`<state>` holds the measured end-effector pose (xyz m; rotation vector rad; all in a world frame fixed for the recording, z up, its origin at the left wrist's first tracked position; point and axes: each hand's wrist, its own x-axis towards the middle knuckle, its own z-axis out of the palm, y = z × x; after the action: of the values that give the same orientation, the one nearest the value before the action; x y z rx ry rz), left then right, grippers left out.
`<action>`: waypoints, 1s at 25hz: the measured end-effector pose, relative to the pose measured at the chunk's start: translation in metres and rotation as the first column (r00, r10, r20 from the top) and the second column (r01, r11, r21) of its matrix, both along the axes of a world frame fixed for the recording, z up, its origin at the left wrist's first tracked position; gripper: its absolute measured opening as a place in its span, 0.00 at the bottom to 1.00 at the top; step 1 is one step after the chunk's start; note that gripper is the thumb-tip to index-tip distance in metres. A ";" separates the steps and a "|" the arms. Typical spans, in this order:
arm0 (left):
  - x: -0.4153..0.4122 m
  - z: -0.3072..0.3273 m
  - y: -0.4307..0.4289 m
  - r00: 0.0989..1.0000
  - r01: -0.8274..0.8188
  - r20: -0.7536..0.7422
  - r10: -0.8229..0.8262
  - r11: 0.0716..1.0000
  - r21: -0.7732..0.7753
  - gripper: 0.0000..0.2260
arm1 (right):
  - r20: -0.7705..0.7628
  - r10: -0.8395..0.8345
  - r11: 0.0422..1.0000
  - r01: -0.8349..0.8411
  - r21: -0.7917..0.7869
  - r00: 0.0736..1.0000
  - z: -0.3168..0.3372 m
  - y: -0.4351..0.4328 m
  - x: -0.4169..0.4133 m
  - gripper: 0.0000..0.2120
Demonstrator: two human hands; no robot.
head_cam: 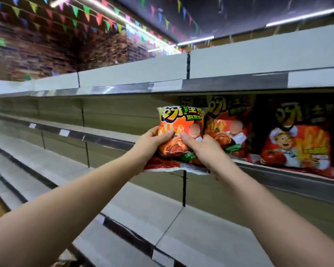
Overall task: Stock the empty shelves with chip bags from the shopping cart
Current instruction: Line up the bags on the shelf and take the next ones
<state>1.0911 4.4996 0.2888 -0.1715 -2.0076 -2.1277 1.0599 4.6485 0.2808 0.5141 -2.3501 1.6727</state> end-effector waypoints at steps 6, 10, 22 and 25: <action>-0.092 0.028 -0.026 0.992 0.124 -0.034 -0.125 0.992 -0.020 0.12 | 0.033 -0.197 0.980 0.197 0.002 0.980 0.018 -0.029 -0.064 0.36; -0.135 0.011 -0.024 0.992 0.120 -0.046 -0.120 0.993 -0.007 0.08 | 0.001 -0.299 0.944 0.295 0.146 0.954 0.007 -0.038 -0.084 0.34; -0.163 -0.007 -0.018 0.978 -0.057 -0.210 0.008 0.972 -0.228 0.31 | -0.894 -0.311 0.184 0.944 0.275 0.321 0.001 0.026 -0.078 0.28; -0.141 -0.006 -0.006 0.892 -0.283 -0.452 -0.003 0.777 -0.563 0.45 | -0.864 -0.364 0.144 0.938 0.316 0.347 -0.003 0.039 -0.077 0.33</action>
<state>0.9499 4.4934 0.2825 -0.5198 -2.2515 -1.1228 0.9832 4.6872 0.2779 -0.0730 -2.0459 -0.1810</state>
